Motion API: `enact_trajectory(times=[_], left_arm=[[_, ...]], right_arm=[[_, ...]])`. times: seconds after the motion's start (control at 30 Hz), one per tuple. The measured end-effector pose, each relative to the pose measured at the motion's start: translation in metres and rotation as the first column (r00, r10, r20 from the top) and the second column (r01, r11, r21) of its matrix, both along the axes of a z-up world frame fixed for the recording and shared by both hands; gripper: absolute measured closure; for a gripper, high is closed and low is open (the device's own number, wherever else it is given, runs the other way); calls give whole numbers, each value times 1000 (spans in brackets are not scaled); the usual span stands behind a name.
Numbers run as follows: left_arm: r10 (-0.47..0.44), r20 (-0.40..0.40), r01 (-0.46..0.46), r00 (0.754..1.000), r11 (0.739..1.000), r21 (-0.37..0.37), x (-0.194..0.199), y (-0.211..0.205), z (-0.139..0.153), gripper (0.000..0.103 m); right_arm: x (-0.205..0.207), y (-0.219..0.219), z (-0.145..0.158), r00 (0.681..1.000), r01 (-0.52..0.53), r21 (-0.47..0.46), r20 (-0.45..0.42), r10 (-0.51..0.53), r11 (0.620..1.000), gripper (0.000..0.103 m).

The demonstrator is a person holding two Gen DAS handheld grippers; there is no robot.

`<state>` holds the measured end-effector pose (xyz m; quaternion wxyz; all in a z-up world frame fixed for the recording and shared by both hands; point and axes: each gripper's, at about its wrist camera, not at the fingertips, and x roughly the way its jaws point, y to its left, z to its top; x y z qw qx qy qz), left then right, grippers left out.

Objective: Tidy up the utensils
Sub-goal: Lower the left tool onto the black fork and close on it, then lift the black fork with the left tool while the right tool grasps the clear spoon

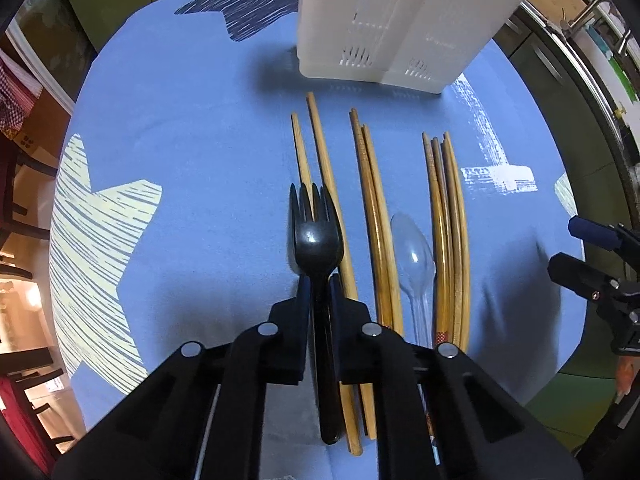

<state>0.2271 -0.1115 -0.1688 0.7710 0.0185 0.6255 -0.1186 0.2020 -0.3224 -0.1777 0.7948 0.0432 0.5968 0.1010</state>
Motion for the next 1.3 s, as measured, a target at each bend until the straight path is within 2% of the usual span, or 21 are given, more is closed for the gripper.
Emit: enact_trajectory(times=[0.37,0.87,0.97,1.0,1.03,1.1,1.17,1.2,1.23,1.3], left_arm=[[14,3,-14,1000,1000,4,-4,33,2,95],[-60,-1,60,998,997,52,-5,11,-4,94],[-71,-2,71,997,994,84,-2,2,-5,87],[-73,-7,74,997,993,94,-2,1,-7,81],[-77,-4,76,997,991,113,-2,0,-8,72],[-79,12,76,997,988,137,-3,0,-8,63],[-88,5,86,996,989,120,-5,-2,-9,64],[-98,13,96,995,987,130,-6,-4,-8,71],[-111,11,109,994,986,130,-7,-7,-9,85],[-143,18,139,990,979,147,-9,-16,-8,95]], right_arm=[[-1,18,4,999,-47,-25,1,47,999,17],[-1,34,7,996,-85,-55,-7,85,995,17],[-1,34,6,996,-85,-52,-10,84,995,17],[-2,33,6,996,-85,-49,-11,85,995,17],[-2,33,6,996,-86,-48,-12,85,995,17],[-3,33,6,996,-88,-46,-13,88,995,17],[-3,33,6,996,-91,-49,-14,90,995,17],[-3,32,5,996,-90,-47,-16,90,995,17],[-3,32,5,996,-89,-46,-17,89,995,17],[-2,33,4,996,-89,-40,-21,89,995,17]])
